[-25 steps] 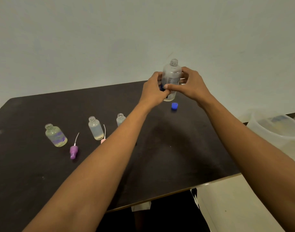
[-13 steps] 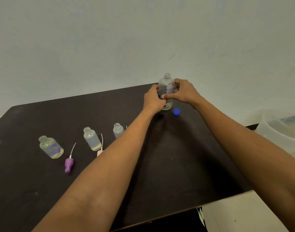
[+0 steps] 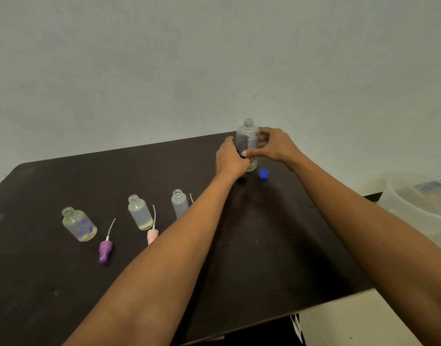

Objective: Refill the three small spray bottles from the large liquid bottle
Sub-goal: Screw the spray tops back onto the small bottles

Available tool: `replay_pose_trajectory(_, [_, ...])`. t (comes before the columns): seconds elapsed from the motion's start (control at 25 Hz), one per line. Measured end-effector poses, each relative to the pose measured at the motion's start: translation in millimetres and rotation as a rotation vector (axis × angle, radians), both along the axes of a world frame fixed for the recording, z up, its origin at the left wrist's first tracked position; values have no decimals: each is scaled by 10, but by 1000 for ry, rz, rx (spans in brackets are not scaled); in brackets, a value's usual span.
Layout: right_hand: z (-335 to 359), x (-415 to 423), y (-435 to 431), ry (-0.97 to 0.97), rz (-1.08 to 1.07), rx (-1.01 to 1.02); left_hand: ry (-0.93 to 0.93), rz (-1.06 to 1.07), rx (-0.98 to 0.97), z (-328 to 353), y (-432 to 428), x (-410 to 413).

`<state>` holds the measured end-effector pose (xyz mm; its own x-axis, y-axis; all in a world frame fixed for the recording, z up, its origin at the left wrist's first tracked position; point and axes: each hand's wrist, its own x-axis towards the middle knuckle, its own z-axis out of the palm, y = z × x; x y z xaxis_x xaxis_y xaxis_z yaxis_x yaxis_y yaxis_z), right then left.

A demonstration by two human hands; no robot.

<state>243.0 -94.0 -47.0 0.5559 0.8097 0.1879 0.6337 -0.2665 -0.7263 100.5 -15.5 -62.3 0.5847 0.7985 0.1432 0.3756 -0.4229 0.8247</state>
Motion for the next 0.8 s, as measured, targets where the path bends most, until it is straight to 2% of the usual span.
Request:
replay_pose_trajectory(0.2, [173, -225, -368, -22, -62, 35, 7, 19, 86, 168, -242, -335])
replay_pose_trajectory(0.36, [319, -576, -748, -45, -118, 98, -90, -8, 110, 291, -470, -745])
replay_pose_trajectory(0.56, [488, -1211, -1133, -65, -59, 231, -225, -53, 165, 434, -708, -1508])
replay_pose_trajectory(0.8, [486, -1767, -1313, -45, 30, 339, -288, -26, 202, 372, -737, -2365])
